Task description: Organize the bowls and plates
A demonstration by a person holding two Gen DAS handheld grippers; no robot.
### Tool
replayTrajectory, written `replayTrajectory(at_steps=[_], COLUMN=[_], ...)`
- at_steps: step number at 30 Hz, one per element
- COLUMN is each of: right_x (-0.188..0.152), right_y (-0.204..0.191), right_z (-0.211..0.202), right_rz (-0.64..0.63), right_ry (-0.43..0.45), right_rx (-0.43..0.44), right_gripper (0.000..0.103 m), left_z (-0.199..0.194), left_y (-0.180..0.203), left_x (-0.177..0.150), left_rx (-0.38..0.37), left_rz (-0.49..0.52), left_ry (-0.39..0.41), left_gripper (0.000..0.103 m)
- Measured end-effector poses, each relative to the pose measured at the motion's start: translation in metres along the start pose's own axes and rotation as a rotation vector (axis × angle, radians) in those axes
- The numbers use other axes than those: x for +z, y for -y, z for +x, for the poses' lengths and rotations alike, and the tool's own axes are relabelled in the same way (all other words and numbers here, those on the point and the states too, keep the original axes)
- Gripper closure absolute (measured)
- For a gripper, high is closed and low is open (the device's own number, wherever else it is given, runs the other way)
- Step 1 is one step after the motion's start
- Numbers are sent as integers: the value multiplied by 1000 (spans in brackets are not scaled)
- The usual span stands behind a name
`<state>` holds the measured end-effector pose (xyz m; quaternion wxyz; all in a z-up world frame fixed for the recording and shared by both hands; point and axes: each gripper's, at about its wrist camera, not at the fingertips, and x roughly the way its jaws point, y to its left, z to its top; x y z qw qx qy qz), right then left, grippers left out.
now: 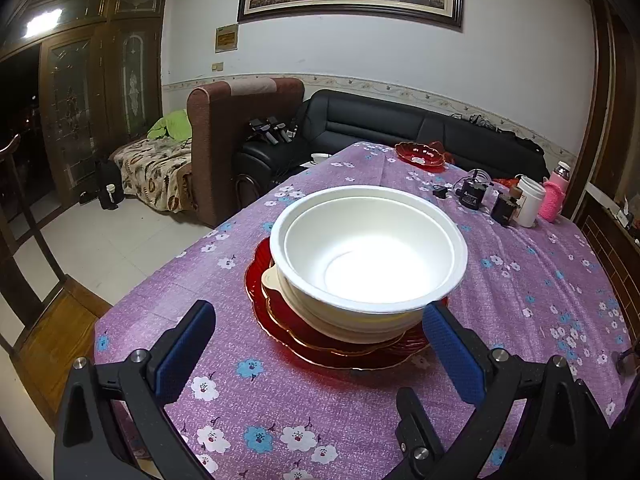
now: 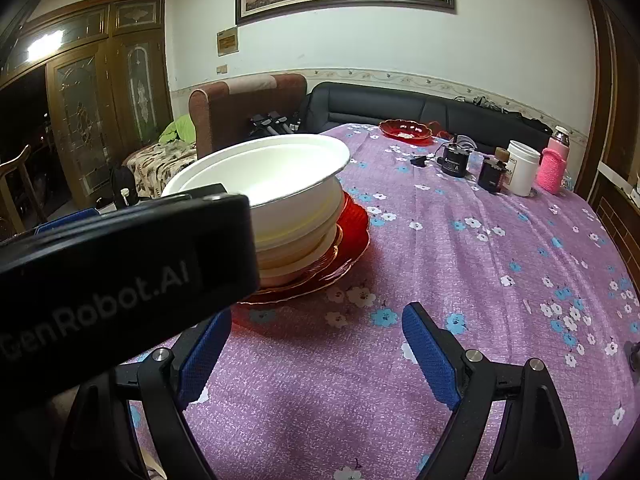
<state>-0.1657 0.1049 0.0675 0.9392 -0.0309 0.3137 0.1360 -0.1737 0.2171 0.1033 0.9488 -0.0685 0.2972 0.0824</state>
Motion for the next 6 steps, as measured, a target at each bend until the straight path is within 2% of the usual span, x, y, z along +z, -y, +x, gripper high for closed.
replayTrajectory(at_steps=[6], right_x=[0], right_y=[1], right_z=[0], right_rz=[3], right_ry=[3], right_rx=[8], right_gripper=[13], left_z=[0], left_y=[1], left_x=[0], left_rx=[-1], left_rz=[2], left_ry=[-6], left_gripper=[0])
